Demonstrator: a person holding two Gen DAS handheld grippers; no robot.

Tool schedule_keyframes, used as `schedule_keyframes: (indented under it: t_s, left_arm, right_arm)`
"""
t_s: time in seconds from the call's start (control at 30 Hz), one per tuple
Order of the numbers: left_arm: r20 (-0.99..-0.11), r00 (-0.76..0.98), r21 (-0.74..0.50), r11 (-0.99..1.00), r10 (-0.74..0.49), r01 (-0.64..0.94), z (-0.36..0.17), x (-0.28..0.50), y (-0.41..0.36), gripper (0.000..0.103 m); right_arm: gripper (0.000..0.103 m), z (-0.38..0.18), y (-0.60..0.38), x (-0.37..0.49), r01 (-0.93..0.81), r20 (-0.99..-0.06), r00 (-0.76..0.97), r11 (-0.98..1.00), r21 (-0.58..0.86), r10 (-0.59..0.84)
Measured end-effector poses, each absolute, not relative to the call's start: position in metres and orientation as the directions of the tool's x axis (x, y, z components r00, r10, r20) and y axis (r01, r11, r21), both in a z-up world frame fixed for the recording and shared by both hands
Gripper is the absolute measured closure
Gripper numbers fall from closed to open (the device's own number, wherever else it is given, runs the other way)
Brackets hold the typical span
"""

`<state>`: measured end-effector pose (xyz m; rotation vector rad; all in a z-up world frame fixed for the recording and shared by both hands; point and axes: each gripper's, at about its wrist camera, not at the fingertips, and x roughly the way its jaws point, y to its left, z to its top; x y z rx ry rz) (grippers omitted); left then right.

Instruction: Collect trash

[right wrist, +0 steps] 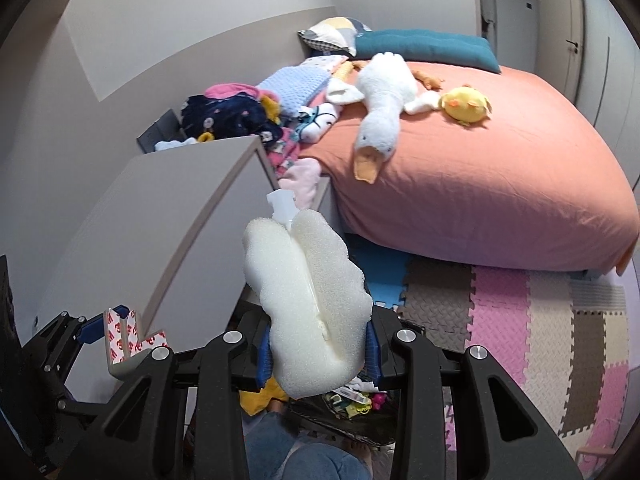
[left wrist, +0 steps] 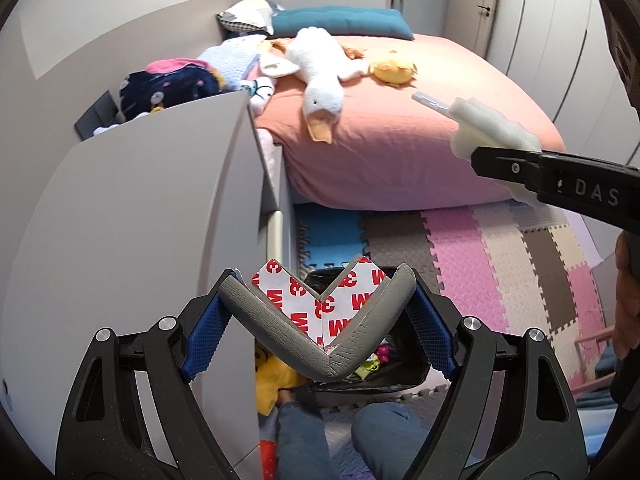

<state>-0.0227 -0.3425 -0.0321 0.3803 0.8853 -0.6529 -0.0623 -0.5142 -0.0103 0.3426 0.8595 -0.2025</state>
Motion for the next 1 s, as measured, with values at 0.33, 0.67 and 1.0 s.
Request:
schedule_keyframes:
  t_s: [0.33,0.67,1.0]
  left_arm:
    - [-0.829,0.428,0.04,0.725,-0.36,0.688,-0.046,-0.022,-0.355,0.022]
    - [-0.842,0.435,0.069,0.736,-0.319,0.673,-0.051,-0.022,-0.357,0.006]
    - [-0.829,0.434,0.052,0.724,-0.353,0.688,-0.05,-0.03,-0.355,0.005]
  right_arm:
    - [0.063,-0.028,-0.532,-0.057,0.352,-0.796,0.604,0.912,0.212,-0.048]
    - [0.021,-0.034,-0.544,-0.058,0.431,-0.813,0.572,0.884,0.182,-0.112]
    - [0.021,-0.033,-0.544,-0.066,0.425,-0.807,0.581,0.885,0.189,-0.106]
